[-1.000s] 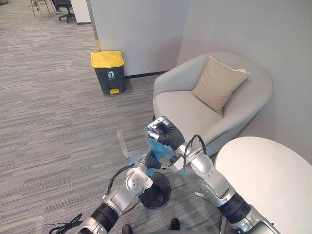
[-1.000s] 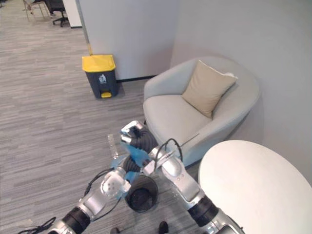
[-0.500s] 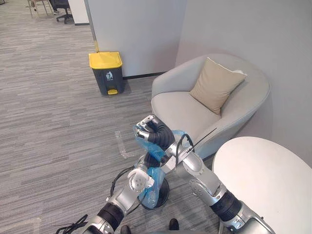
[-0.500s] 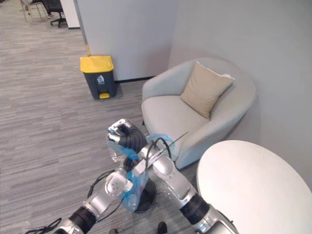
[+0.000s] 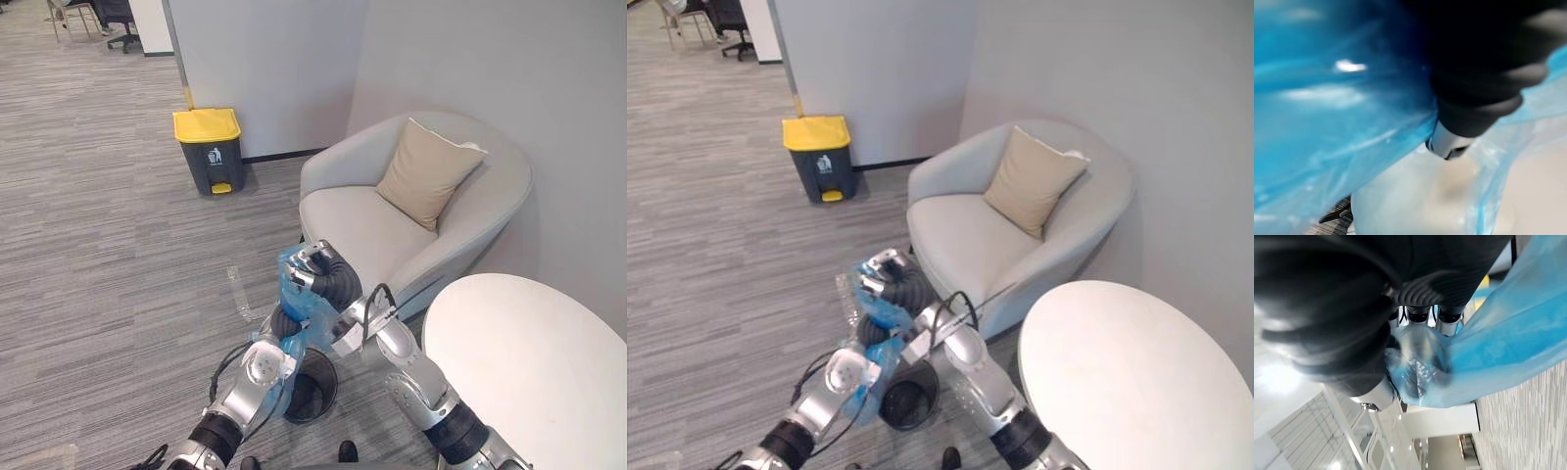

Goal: Gather rubbish on tea table into small bin, then transfer packed bag to large trash can.

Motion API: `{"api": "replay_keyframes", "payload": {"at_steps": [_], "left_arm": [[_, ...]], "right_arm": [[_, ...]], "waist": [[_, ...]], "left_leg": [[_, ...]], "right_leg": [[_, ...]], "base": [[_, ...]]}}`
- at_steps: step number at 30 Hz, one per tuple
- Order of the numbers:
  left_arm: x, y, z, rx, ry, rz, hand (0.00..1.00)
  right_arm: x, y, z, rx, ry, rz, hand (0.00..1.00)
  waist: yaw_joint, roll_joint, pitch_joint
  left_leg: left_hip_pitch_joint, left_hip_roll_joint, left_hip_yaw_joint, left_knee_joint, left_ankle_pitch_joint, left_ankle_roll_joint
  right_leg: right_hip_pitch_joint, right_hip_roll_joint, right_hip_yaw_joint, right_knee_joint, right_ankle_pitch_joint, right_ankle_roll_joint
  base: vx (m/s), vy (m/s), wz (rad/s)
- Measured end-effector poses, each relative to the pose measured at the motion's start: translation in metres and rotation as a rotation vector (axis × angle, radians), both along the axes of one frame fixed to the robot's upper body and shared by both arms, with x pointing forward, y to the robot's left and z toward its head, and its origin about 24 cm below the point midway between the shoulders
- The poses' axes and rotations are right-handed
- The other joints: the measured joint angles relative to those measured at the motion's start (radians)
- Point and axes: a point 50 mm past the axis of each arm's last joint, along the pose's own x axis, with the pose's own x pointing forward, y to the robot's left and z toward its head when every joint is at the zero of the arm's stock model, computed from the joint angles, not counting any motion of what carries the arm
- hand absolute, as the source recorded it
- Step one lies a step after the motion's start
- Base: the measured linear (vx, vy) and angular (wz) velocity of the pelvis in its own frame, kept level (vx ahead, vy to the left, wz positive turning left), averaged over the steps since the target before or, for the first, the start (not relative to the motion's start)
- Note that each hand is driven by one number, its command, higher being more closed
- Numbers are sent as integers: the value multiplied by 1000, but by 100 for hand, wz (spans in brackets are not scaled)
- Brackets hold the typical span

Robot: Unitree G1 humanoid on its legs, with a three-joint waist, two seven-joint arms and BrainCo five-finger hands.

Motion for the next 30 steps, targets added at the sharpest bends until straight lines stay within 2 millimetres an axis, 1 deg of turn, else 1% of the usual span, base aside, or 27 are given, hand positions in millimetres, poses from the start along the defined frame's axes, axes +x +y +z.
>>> {"api": "replay_keyframes", "payload": {"at_steps": [3, 5, 7, 8, 9, 11, 13, 16, 18, 19, 20, 21, 22, 23, 24, 25, 26, 27, 29, 30], "left_arm": [[-2, 6, 0, -27, 4, 40, 100], [-4, 12, 3, -55, -7, 76, 100], [-5, 17, 5, -65, -18, 100, 100], [-5, 21, 6, -76, -24, 121, 100], [-5, 22, 7, -79, -24, 127, 100], [-5, 28, 8, -91, -29, 149, 100], [-6, 33, 9, -103, -34, 173, 100], [-11, 38, 7, -127, -24, 207, 100], [-18, 46, 2, -147, -5, 261, 100], [-19, 48, 1, -149, -1, 269, 100], [-24, 53, -2, -153, 12, 301, 100], [-30, 59, -6, -164, 32, 335, 100], [-32, 61, -8, -164, 41, 346, 100], [-37, 66, -14, -165, 65, 376, 100], [-40, 68, -17, -172, 81, 393, 100], [-46, 72, -25, -185, 113, 434, 100], [-54, 78, -33, -186, 155, 473, 100], [-57, 80, -37, -191, 174, 492, 100], [-74, 91, -53, -219, 257, 564, 100], [-79, 93, -56, -223, 277, 578, 100]], "right_arm": [[1, -11, -5, -83, -29, -75, 0], [3, -22, -9, -192, -77, -151, 0], [5, -30, -8, -275, -124, -216, 0], [8, -41, -7, -355, -181, -297, 0], [9, -43, -6, -376, -197, -316, 0], [11, -55, -4, -473, -268, -405, 0], [11, -61, -4, -522, -297, -446, 0], [10, -71, -7, -587, -312, -522, 0], [5, -84, -17, -622, -275, -587, 0], [4, -86, -19, -624, -261, -597, 0], [0, -93, -28, -629, -209, -629, 0], [-1, -102, -44, -628, -119, -670, 0], [-1, -105, -51, -630, -77, -689, 0], [-2, -114, -73, -632, 46, -728, 0], [-3, -118, -83, -622, 112, -743, 0], [-7, -124, -104, -598, 243, -765, 0], [-13, -130, -123, -586, 361, -784, 0], [-16, -132, -130, -582, 406, -790, 0], [-29, -138, -159, -582, 577, -801, 0], [-33, -140, -166, -578, 622, -805, 0]], "waist": [[0, -3, -2], [1, -6, -4], [1, -7, -5], [3, -7, -5], [3, -7, -5], [3, -7, -5], [3, -7, -5], [5, -7, -5], [8, -7, -5], [8, -7, -5], [8, -7, -4], [7, -5, -4], [6, -5, -3], [6, -1, 0], [6, 1, 1], [8, 7, 5], [8, 15, 11], [10, 19, 14], [13, 30, 21], [15, 32, 22]], "left_leg": [[-1, 0, -1, 0, 0, 0], [-3, 0, -3, 0, 0, 0], [-4, 1, -6, 0, 0, 0], [-6, 0, -8, 0, 0, 0], [-6, 0, -9, 0, 0, 0], [-10, 1, -14, 0, 0, 0], [-11, 1, -15, 0, 0, 0], [-14, 1, -21, 0, 0, 0], [-15, 1, -23, 0, 0, 0], [-15, 1, -23, 0, 0, 0], [-15, 0, -23, 0, 0, 0], [-14, -5, -24, 0, 0, 0], [-14, -6, -26, 0, 0, 0], [-9, -7, -28, 0, -1, 0], [-5, -8, -28, 0, -2, 1], [2, -9, -28, 0, -8, -1], [5, -11, -30, 0, -16, -9], [5, -11, -31, 0, -17, -10], [3, -11, -30, 0, -21, -7], [3, -11, -30, 0, -23, -6]], "right_leg": [[0, 0, -1, -1, -1, 1], [0, 0, -3, -2, -1, 2], [1, 0, -6, -2, -1, 4], [1, 0, -9, -3, 0, 6], [1, 0, -9, -3, 0, 6], [1, 0, -14, -6, 0, 7], [2, 0, -15, -9, 0, 7], [5, 0, -22, -14, 1, 6], [5, 0, -24, -14, 6, -1], [5, 0, -25, -14, 6, -1], [5, 0, -25, -14, 6, -1], [7, 2, -27, -15, 5, -2], [9, 3, -28, -16, 5, -2], [16, 2, -31, -18, 4, -1], [21, 1, -32, -20, 3, 1], [28, 0, -34, -20, -5, 6], [37, -2, -37, -25, -9, 2], [37, -3, -37, -25, -9, 3], [38, -3, -38, -33, -9, 3], [38, -3, -39, -33, -9, 3]], "base": [[0, 0, 0], [0, 0, 2], [0, 0, 5], [0, 0, 6], [0, 0, 6], [0, 0, 5], [0, 0, 2], [16, -2, 5], [34, -1, 3], [33, 0, 1], [0, 0, 0], [0, 0, 0], [17, 4, 4], [11, 8, 5], [5, 7, 4], [4, 18, 5], [-1, 18, 4], [1, 19, 5], [0, 0, 0], [0, 0, 0]]}}
